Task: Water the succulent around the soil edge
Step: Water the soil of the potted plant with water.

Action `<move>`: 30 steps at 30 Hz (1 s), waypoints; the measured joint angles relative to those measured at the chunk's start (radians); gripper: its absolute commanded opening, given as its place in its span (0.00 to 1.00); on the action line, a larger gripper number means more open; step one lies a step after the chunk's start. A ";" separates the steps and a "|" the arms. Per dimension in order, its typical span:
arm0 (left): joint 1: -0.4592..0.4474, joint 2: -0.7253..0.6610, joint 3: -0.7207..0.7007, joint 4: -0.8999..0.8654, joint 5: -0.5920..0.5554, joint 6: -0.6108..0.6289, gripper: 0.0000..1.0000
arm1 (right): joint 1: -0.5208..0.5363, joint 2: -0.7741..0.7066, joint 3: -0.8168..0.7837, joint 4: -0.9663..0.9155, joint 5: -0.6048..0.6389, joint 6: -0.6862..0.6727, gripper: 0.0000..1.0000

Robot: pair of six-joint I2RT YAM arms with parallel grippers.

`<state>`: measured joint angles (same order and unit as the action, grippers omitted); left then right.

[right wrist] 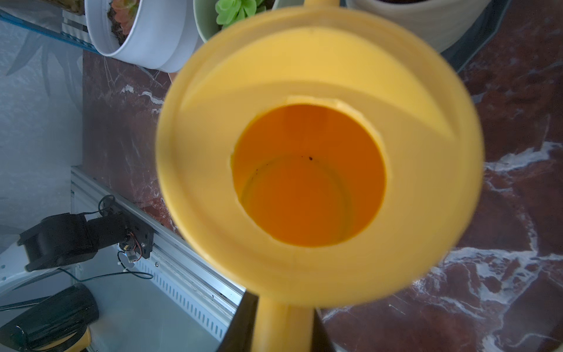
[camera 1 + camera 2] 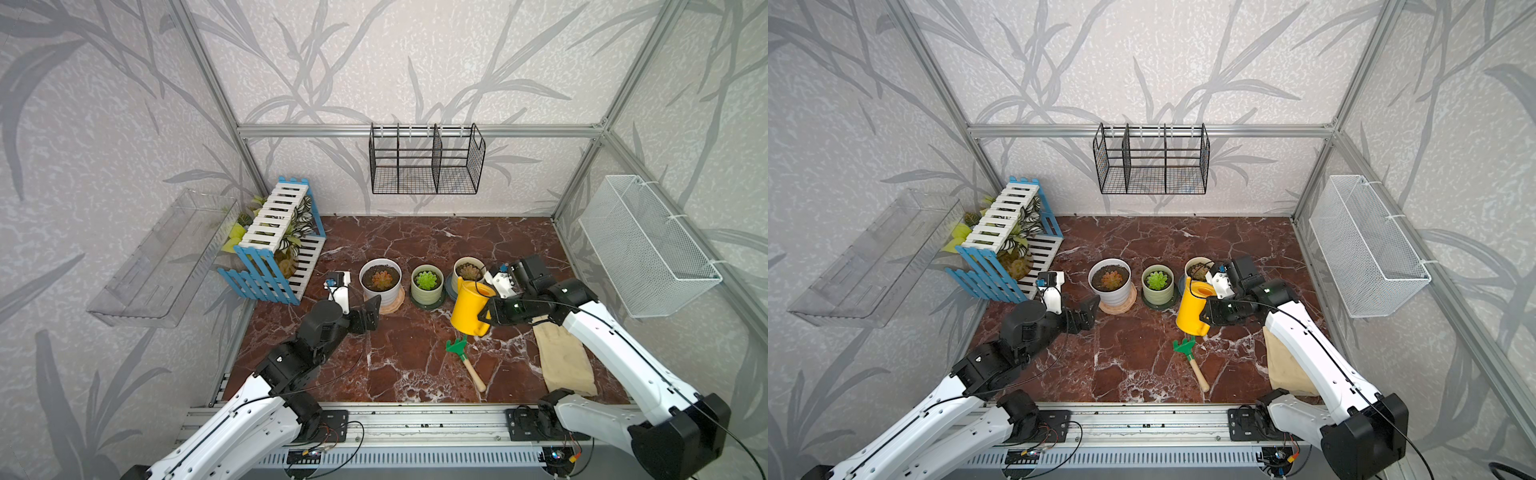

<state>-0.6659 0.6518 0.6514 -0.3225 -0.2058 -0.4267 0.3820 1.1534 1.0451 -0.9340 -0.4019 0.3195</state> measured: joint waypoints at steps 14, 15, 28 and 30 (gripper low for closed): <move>0.010 0.002 -0.002 0.003 0.017 0.000 1.00 | 0.002 -0.019 0.000 0.017 0.072 0.013 0.00; 0.011 0.002 -0.002 0.002 0.018 0.000 1.00 | 0.002 -0.023 0.000 0.016 0.083 0.014 0.00; 0.023 0.003 -0.006 0.010 0.030 0.000 1.00 | 0.003 -0.021 0.000 0.018 0.100 0.022 0.00; 0.026 0.005 -0.006 0.010 0.032 0.000 1.00 | 0.010 -0.013 0.000 0.023 0.084 0.019 0.00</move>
<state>-0.6403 0.6563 0.6453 -0.3126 -0.1734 -0.4267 0.3923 1.1408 1.0451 -0.9108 -0.3180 0.3382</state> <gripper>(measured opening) 0.998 0.193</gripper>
